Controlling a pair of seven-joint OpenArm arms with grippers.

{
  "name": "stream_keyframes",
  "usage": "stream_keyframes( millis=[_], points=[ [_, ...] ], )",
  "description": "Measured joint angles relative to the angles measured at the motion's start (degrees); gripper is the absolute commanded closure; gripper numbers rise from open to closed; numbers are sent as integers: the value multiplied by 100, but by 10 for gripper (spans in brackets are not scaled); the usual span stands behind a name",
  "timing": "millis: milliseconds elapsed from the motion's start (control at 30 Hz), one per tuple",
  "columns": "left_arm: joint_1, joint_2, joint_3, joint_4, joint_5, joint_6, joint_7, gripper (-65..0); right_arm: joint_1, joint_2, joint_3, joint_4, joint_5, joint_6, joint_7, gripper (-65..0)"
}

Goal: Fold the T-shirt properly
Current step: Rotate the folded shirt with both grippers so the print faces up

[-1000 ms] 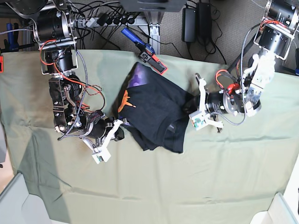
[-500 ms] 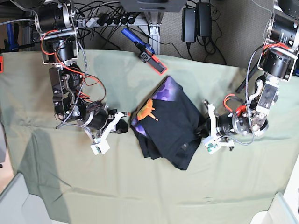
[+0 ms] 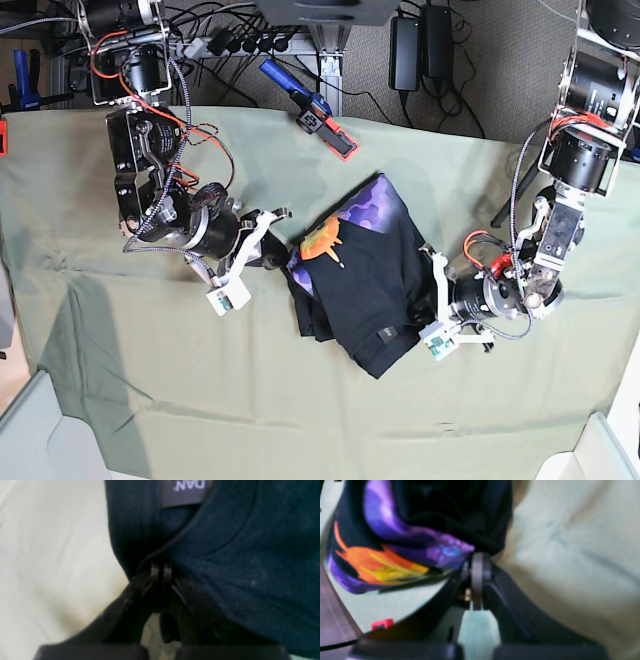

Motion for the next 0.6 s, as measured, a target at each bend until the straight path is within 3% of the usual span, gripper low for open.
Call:
stream_keyframes(
  millis=[367,600],
  points=[
    [2,4,0,114,2,4,170,0,278,-2,304,2,-437,0,260,0],
    [2,-197,-76,463,-59,470,374,0,636,-2,474,-168,-568,0,334,0]
  ],
)
